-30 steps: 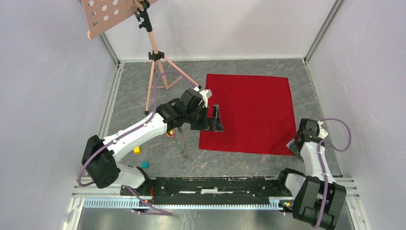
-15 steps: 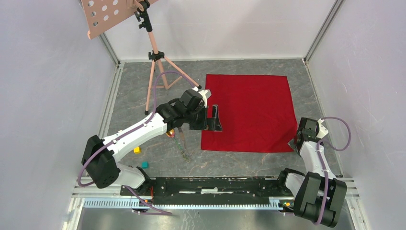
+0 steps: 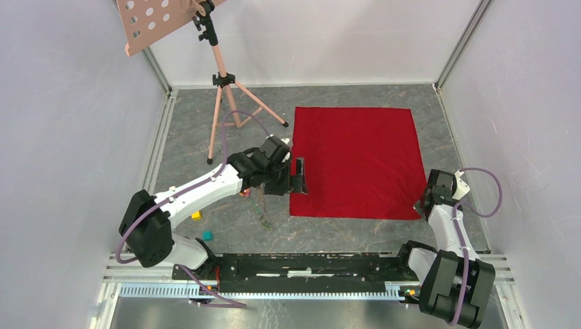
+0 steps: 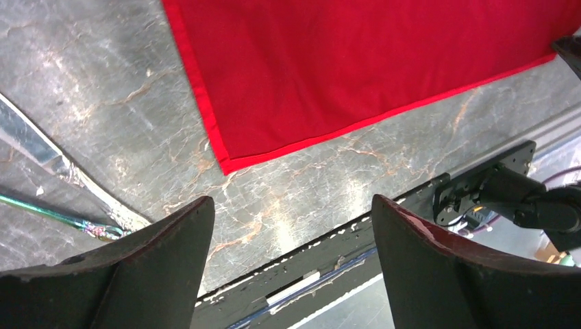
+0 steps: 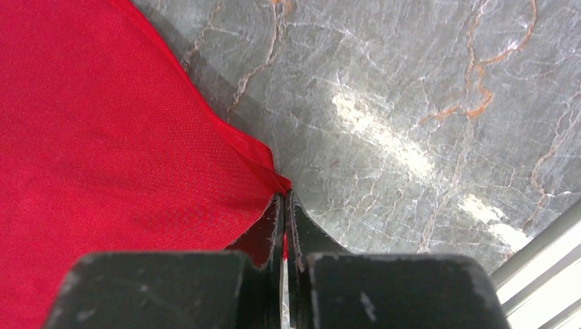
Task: Fold the napkin into a case and place the utensils inside
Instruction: Pick up the flattened napkin from the center of the board.
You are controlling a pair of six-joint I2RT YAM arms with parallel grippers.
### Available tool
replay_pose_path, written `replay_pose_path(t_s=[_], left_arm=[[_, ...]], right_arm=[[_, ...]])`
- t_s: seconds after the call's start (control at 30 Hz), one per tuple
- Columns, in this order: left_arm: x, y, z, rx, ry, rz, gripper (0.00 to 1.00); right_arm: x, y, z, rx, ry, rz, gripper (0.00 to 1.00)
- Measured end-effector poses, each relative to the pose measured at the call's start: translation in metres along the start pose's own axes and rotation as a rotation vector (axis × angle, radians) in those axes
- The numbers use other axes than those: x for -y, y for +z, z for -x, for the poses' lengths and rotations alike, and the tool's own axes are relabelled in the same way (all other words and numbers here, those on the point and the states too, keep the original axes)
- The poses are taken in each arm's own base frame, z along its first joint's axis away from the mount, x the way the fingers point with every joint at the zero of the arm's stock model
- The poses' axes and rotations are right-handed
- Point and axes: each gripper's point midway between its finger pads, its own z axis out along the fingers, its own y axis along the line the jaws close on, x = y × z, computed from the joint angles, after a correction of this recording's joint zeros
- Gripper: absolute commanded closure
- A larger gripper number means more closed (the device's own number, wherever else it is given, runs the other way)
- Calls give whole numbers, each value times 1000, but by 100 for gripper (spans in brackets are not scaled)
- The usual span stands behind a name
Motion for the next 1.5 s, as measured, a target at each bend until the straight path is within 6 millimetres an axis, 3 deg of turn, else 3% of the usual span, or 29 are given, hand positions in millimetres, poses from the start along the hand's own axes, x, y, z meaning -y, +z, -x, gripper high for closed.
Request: replay_pose_path(t_s=[0.07, 0.33, 0.4, 0.47, 0.87, 1.13, 1.5], left_arm=[[-8, 5, -2, -5, -51, 32, 20], [-47, 28, -12, -40, -296, 231, 23], [-51, 30, -14, -43, -320, 257, 23], [-53, 30, -13, -35, -337, 273, 23], [-57, 28, -12, -21, -339, 292, 21], [-51, 23, -5, 6, -323, 258, 21], [-39, 18, 4, 36, -281, 190, 10]], right_arm=[[2, -3, -3, -8, -6, -3, 100], [12, -16, -10, -20, -10, -10, 99], [13, -19, -10, -16, -10, -9, 73], [13, -21, -9, -16, -12, -8, 61], [17, -19, -15, -52, -52, -27, 43], [21, -20, -9, -28, -61, -50, 41], [24, -14, -11, -25, -57, -74, 40]])
